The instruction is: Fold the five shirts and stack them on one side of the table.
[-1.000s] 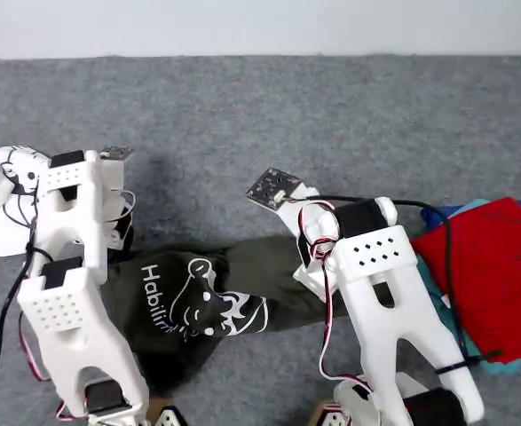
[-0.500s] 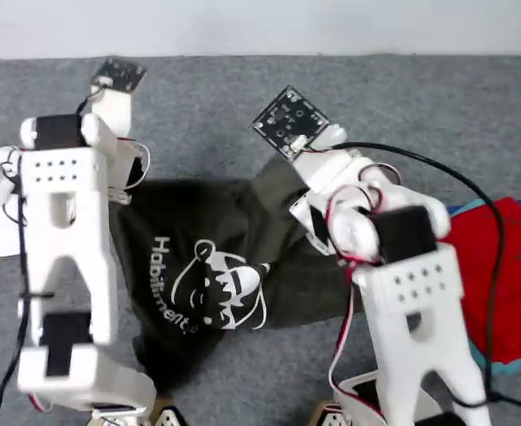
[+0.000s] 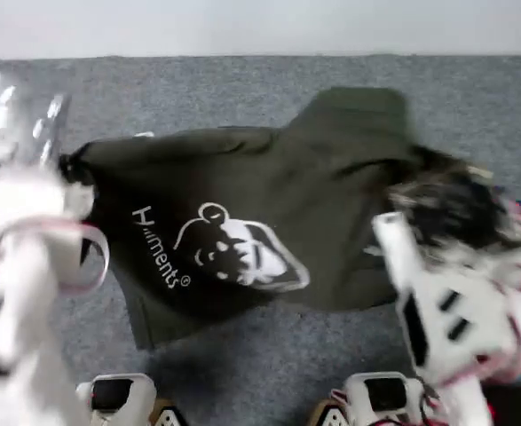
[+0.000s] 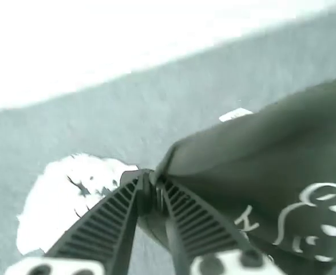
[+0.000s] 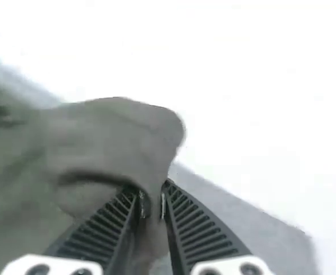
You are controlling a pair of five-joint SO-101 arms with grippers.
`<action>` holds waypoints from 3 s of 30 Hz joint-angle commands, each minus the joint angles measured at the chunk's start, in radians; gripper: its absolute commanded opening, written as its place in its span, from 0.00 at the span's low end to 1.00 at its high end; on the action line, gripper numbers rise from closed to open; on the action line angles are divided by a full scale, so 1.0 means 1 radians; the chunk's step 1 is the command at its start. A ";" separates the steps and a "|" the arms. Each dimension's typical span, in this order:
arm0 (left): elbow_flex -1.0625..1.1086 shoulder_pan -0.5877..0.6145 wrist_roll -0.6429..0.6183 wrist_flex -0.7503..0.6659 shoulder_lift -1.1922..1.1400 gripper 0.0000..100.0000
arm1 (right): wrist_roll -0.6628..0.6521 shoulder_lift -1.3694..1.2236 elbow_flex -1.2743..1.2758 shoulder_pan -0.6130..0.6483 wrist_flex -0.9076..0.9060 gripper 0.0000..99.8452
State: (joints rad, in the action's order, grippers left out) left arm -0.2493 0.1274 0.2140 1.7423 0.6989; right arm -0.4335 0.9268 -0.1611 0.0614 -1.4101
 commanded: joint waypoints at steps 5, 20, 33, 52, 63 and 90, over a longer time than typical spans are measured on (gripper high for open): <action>-0.035 -0.005 -0.057 -0.072 0.221 0.01 | 0.066 0.097 -0.206 -0.217 0.016 0.01; -0.199 -0.005 -0.058 -0.072 0.350 0.01 | 0.109 0.202 -0.244 -0.298 0.027 0.01; 0.286 -0.006 -0.049 -0.404 0.187 0.01 | 0.129 -0.151 0.015 -0.143 0.147 0.01; 0.479 0.021 -0.049 -1.162 -0.710 0.01 | 0.081 -0.875 0.100 -0.090 0.639 0.01; 0.372 0.018 0.064 -0.766 -0.761 0.01 | 0.006 -0.786 0.028 -0.090 0.033 0.01; 0.613 0.021 0.318 -0.203 -0.529 0.01 | -0.279 -0.071 0.859 -0.041 -0.283 0.01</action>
State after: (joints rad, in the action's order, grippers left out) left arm 0.3506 0.1396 0.5209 1.5351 0.1235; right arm -0.6851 0.7887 0.6644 0.0184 -1.7062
